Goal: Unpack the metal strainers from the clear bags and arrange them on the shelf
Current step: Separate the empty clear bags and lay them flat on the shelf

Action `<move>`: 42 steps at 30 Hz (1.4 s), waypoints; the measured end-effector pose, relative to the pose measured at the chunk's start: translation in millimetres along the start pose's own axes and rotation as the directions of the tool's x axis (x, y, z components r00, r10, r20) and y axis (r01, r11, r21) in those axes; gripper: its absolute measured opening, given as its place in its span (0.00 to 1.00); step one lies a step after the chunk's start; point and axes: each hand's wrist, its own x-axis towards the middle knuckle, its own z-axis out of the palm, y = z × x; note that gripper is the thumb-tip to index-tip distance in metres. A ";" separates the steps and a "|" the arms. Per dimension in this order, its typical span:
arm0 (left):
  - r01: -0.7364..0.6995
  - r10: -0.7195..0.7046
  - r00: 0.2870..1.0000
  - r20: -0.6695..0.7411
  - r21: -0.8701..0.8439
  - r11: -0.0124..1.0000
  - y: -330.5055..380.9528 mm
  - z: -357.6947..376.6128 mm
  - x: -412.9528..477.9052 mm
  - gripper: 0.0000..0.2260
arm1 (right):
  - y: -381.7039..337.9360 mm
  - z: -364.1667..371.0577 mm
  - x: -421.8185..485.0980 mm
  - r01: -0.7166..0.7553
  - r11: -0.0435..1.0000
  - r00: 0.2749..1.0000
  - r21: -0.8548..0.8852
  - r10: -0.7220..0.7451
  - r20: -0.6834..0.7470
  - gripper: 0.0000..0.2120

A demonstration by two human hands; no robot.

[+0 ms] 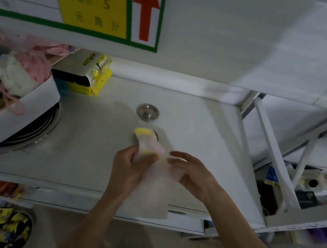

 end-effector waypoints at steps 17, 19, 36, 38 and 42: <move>0.236 -0.235 0.971 0.029 -0.199 0.951 -10.0 6.3 3.4 0.11 | -31.8 -64.3 83.0 0.291 0.800 0.939 -0.525 -0.345 -0.005 0.32; 0.207 -0.206 0.978 0.028 -0.179 0.962 -10.5 5.9 -0.1 0.12 | -38.3 -65.7 112.2 0.259 0.720 0.927 -0.644 -0.373 -0.045 0.34; 0.176 -0.176 0.984 0.016 -0.220 0.959 -10.4 3.8 -4.9 0.16 | -40.5 -71.3 167.4 -0.123 0.235 0.867 -0.964 -0.448 -0.220 0.31; 0.173 -0.180 0.984 -0.015 -0.208 0.963 -8.2 10.7 0.2 0.12 | -41.1 -68.5 152.2 -0.033 0.211 0.865 -0.977 -0.484 -0.134 0.28; 0.160 -0.178 0.979 -0.099 -0.171 0.972 -0.9 28.7 12.6 0.07 | -41.9 -42.6 97.6 0.242 0.340 0.867 -0.909 -0.497 0.045 0.11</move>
